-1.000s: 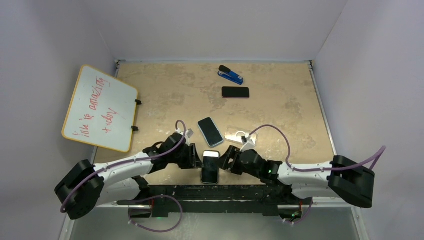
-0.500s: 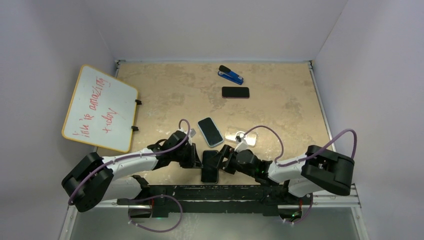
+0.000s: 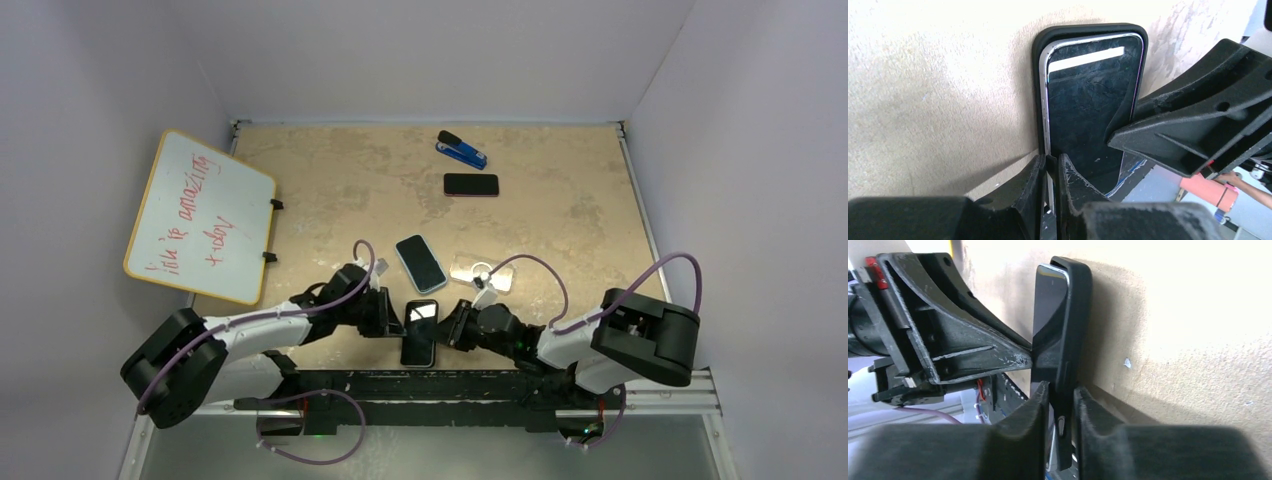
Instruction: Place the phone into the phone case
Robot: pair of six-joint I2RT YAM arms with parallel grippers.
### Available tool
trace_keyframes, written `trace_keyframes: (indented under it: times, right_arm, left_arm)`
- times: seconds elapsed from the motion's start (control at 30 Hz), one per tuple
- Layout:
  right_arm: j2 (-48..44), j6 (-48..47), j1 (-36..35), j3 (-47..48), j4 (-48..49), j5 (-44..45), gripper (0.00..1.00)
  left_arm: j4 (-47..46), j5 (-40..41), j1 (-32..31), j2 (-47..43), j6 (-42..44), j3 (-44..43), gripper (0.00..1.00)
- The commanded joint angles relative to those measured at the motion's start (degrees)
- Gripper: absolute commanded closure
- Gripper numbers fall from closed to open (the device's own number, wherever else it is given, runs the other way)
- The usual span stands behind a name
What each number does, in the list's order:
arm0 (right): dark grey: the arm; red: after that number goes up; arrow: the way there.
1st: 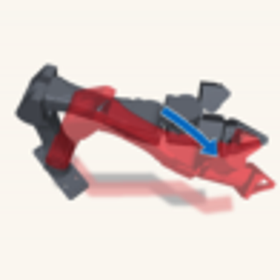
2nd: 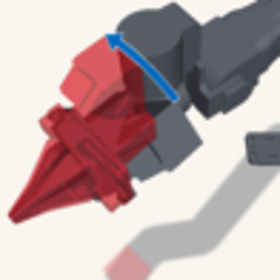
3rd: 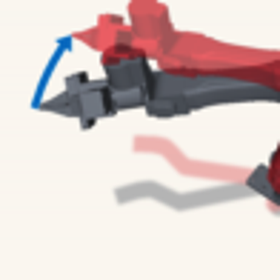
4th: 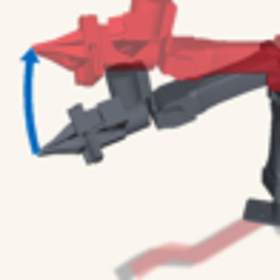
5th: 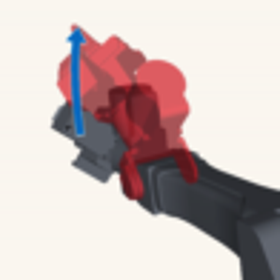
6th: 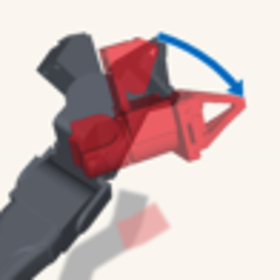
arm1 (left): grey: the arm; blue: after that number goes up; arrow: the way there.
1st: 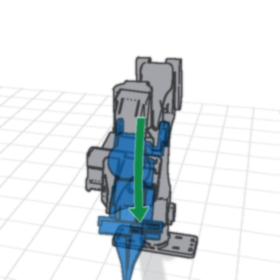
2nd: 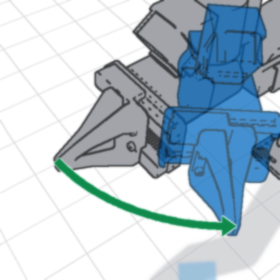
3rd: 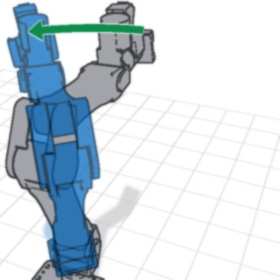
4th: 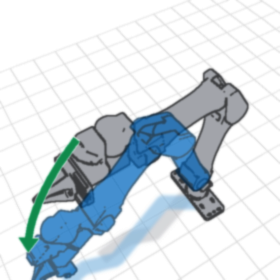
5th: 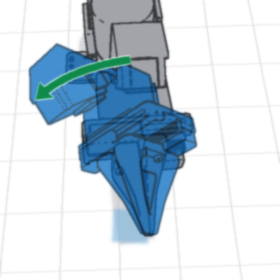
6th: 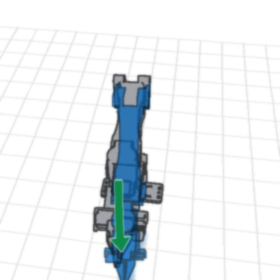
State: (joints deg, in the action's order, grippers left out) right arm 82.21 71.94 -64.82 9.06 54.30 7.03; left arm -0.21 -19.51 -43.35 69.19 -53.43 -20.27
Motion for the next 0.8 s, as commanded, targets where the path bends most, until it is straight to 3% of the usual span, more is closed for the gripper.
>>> trace_keyframes:
  times: [0.0,0.1,0.17,0.27,0.33,0.53,0.77]
  right_arm:
    - [-1.4,-0.6,-0.3,1.4,1.3,0.3,0.85]
    - [-4.6,-1.0,-0.2,0.8,0.7,1.0,1.0]
    - [-8.4,-1.9,-0.2,0.8,-1.6,1.2,1.0]
    - [-16.8,-5.2,0.2,2.6,-8.3,-0.2,1.0]
    - [-22.6,-8.4,0.5,4.4,-13.9,-1.7,1.0]
    - [-34.2,-13.8,0.8,8.0,-22.0,-5.6,1.0]
    - [-37.0,-11.2,0.8,5.9,-9.0,-13.7,1.0]
  left_arm:
    - [-10.4,-6.1,-0.2,-3.0,-4.8,3.0,0.84]
    - [-6.4,-5.7,-0.2,-6.8,-3.4,1.0,0.74]
    - [-1.2,-4.4,0.1,-10.4,-1.3,-1.8,0.59]
    - [9.3,-1.1,0.3,-16.2,2.1,-6.8,0.29]
    - [13.5,0.1,0.3,-20.2,3.7,-9.5,0.19]
    - [21.3,-1.4,0.5,-25.0,12.3,-17.6,0.07]
    - [18.3,-5.3,0.6,-27.2,14.1,-23.0,0.03]
